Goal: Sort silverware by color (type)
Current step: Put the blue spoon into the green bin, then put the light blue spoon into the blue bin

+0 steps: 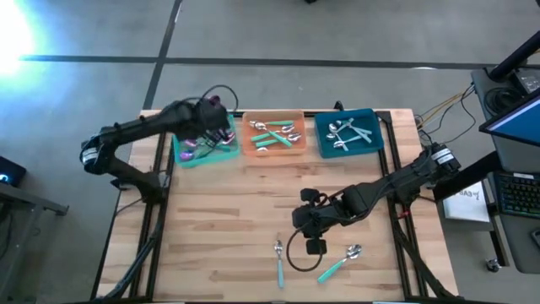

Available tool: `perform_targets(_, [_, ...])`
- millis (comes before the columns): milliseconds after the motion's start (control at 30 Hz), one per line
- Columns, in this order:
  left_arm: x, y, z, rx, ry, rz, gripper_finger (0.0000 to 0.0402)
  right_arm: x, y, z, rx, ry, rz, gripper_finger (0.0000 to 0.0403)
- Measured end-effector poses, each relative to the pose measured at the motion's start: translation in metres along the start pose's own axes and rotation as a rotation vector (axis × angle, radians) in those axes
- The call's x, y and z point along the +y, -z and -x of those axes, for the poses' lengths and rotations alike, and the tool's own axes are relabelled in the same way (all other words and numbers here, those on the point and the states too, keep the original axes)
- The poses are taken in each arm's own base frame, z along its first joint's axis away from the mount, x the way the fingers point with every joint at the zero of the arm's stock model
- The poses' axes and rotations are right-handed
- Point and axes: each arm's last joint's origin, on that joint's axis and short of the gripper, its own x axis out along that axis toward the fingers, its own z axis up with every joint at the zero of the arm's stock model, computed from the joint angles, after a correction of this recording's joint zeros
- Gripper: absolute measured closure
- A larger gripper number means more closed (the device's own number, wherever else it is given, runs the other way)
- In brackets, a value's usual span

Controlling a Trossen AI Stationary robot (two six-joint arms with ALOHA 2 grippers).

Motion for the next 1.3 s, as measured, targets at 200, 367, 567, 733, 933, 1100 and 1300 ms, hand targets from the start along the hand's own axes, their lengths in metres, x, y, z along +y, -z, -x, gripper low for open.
perform_targets(200, [0.005, -0.008, -0.042, 0.101, 0.089, 0.006, 0.0401, 0.000, 0.000, 0.000, 0.003, 0.002, 0.015, 0.0282])
perform_targets(367, [0.001, 0.002, -0.073, 0.160, 0.116, 0.008, 0.0392, -0.001, 0.002, 0.000, 0.021, 0.008, 0.018, 0.0282])
perform_targets(567, [-0.005, 0.019, -0.089, 0.239, 0.140, -0.050, 0.0344, -0.001, 0.005, 0.000, 0.048, 0.016, 0.021, 0.0282])
perform_targets(733, [-0.006, 0.022, -0.091, 0.252, 0.137, -0.060, 0.0300, -0.001, 0.005, 0.000, 0.048, 0.016, -0.010, 0.0282])
perform_targets(933, [-0.018, 0.019, -0.082, 0.236, 0.305, -0.086, 0.0276, 0.001, 0.016, 0.001, 0.146, 0.047, -0.121, 0.0282])
perform_targets(1100, [-0.045, 0.017, -0.063, 0.114, 0.434, -0.130, 0.0275, 0.012, 0.031, 0.004, 0.244, 0.079, -0.199, 0.0282])
perform_targets(1300, [-0.083, 0.028, -0.029, -0.025, 0.542, -0.200, 0.0275, 0.035, 0.047, 0.007, 0.328, -0.007, -0.227, 0.0282])
